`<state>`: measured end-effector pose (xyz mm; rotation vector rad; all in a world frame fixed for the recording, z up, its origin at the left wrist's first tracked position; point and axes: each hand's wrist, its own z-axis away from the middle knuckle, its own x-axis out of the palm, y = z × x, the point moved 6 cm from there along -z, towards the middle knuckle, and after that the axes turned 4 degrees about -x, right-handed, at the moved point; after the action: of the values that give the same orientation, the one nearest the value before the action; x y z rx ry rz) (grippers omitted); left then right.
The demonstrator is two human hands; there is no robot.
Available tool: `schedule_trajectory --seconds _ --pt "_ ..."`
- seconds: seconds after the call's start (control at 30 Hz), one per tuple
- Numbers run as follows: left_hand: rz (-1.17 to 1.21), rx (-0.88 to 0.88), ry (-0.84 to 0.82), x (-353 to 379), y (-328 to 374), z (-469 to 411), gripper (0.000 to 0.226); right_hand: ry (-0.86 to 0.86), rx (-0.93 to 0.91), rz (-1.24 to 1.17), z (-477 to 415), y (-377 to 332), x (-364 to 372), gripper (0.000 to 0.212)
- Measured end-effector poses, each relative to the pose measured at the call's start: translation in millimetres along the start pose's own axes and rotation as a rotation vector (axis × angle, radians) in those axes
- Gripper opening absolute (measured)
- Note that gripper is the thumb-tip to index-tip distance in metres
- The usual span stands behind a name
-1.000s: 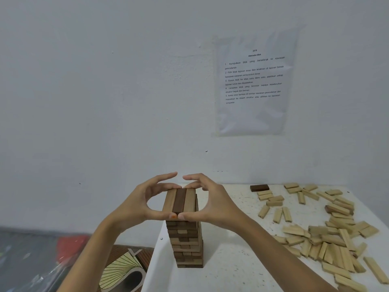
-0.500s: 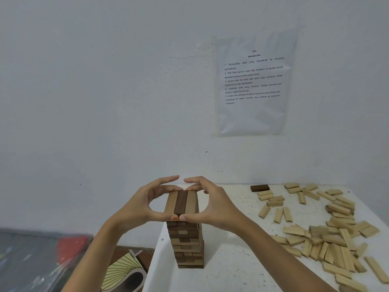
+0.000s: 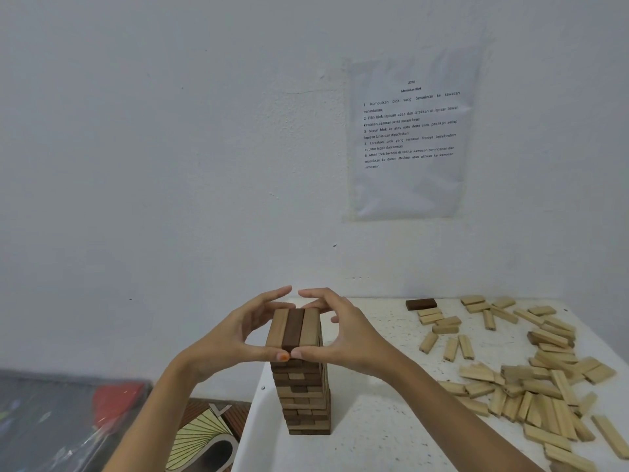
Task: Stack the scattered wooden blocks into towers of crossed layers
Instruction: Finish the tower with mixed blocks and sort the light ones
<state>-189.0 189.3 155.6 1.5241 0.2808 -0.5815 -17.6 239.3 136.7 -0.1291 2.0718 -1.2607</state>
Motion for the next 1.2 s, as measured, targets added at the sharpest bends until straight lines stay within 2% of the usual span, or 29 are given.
schedule_trajectory --seconds 0.8,0.9,1.0,1.1,1.2 --pt "0.035 0.011 0.048 2.4 -7.1 -1.5 0.083 -0.002 -0.016 -0.011 0.2 -2.1 1.3 0.081" --pt "0.032 0.011 0.020 3.2 -5.9 -1.0 0.085 -0.016 -0.014 -0.022 0.3 -3.0 2.2 0.087" --pt "0.009 -0.012 0.012 2.4 -6.3 1.6 0.096 -0.039 0.007 -0.035 3.0 -4.2 1.5 0.100" --pt "0.023 -0.026 0.071 -0.2 -4.0 8.1 0.104 -0.048 0.015 -0.062 10.4 -6.4 -3.0 0.101" --pt "0.098 0.017 0.245 -5.1 10.9 16.7 0.085 -0.013 0.029 -0.109 20.9 -7.8 -9.2 0.090"
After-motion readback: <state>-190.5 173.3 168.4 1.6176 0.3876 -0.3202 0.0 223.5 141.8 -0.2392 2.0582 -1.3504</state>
